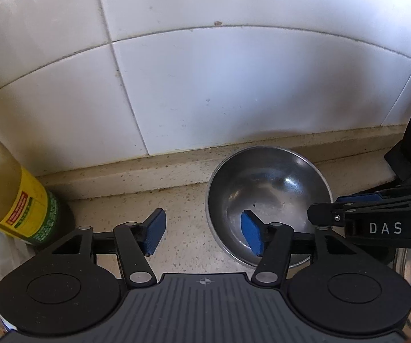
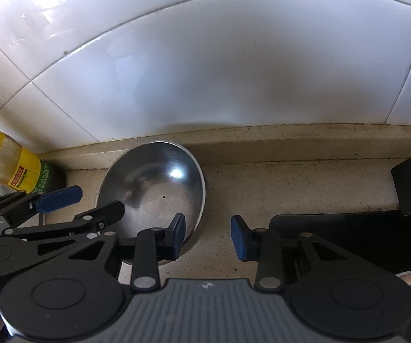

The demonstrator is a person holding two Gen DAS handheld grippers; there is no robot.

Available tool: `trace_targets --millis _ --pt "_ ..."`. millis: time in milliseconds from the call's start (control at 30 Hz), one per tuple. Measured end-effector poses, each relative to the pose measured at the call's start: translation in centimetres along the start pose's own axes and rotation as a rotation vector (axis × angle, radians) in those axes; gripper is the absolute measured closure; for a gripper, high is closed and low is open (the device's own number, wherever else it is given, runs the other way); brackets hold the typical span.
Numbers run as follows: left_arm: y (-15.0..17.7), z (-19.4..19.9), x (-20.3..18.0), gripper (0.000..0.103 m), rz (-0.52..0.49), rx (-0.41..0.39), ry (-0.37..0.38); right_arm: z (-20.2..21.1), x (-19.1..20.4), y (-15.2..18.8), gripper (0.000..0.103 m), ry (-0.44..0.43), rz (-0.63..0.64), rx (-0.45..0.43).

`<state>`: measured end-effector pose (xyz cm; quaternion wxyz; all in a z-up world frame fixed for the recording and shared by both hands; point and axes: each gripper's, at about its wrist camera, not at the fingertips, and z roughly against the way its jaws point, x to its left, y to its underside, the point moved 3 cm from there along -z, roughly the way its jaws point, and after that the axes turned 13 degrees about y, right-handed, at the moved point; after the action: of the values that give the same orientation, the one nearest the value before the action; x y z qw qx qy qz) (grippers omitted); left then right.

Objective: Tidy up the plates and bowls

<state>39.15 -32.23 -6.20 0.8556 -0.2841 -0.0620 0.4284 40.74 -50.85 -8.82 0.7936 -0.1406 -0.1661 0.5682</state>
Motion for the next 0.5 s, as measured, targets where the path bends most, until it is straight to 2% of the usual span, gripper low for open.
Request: trace_targets --millis 267,300,367,500 --pt "0.0 -0.9 -0.4 0.036 -0.015 0.030 0.000 -1.1 0.4 -0.1 0.054 -0.004 0.010 0.009" --pt "0.0 -1.3 -0.4 0.036 -0.017 0.037 -0.001 -1.2 0.5 0.0 0.054 -0.008 0.012 0.011" --pt "0.0 -1.8 -0.3 0.044 -0.009 0.057 0.002 -1.5 0.5 -0.1 0.054 -0.017 0.015 0.017" --pt "0.0 -2.6 0.0 0.047 0.003 0.076 0.013 -2.0 0.6 0.0 0.054 -0.021 0.020 0.025"
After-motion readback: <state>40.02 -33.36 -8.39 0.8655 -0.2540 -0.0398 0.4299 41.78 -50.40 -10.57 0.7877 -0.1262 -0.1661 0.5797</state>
